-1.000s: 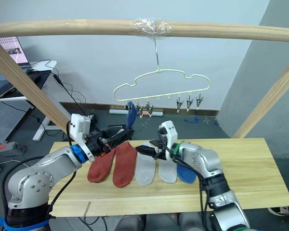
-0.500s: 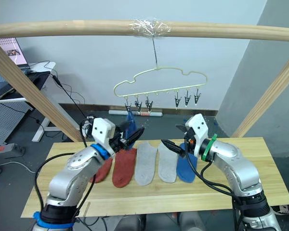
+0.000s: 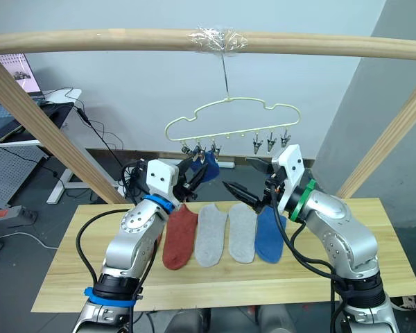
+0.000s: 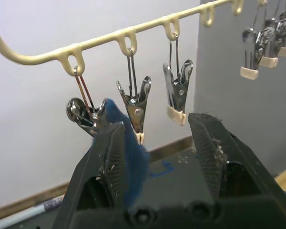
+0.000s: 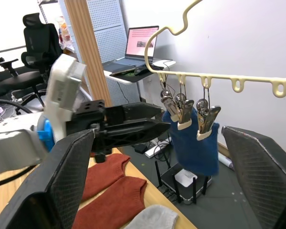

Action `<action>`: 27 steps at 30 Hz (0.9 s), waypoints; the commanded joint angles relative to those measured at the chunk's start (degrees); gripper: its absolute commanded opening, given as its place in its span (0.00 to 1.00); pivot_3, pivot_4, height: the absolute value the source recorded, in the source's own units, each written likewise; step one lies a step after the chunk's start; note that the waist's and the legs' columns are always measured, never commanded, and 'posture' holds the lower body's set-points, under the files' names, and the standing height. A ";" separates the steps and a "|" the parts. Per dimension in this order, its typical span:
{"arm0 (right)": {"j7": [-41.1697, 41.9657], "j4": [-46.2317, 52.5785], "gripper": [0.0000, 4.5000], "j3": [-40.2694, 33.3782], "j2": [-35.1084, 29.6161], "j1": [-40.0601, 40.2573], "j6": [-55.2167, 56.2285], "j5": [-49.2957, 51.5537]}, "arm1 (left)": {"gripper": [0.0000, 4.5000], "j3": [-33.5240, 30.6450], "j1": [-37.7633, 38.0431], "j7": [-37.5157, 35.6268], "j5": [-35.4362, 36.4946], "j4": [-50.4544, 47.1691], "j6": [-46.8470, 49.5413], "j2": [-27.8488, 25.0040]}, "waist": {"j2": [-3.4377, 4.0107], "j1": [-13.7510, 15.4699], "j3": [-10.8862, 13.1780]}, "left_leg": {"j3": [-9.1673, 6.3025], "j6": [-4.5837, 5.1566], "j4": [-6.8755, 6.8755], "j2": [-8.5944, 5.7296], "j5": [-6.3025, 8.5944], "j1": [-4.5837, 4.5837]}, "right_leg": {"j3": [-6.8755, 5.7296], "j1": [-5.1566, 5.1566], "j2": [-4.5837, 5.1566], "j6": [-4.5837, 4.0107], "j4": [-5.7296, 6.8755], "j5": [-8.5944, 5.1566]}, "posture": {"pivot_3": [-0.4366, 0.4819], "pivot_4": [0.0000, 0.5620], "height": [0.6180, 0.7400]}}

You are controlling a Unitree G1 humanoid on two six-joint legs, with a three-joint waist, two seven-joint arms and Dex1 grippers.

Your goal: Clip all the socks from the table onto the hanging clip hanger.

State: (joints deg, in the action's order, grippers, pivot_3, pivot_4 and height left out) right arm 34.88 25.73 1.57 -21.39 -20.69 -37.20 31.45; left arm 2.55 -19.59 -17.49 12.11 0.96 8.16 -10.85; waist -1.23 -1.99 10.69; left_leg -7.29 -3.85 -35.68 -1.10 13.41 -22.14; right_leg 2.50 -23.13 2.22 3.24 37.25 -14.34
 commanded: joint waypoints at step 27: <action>-3.00 2.78 1.00 -2.02 -0.80 -2.55 -1.22 3.63 | 0.52 -3.42 -10.05 4.42 -4.05 13.13 -10.24 5.30 | 0.00 -1.31 0.00 | -0.08 0.02 -0.32 -0.04 -0.01 -0.16 | -0.02 0.01 -0.01 0.09 0.08 0.15 | 0.35 0.29 1.00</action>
State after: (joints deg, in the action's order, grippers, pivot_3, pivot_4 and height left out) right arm 32.12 25.74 1.09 -22.02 -21.98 -38.65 33.85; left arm -0.47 -28.17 -13.37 8.64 14.41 -0.47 -6.05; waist -1.23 -3.30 10.69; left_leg -7.36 -3.83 -36.00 -1.13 13.40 -22.30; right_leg 2.48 -23.13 2.21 3.34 37.33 -14.19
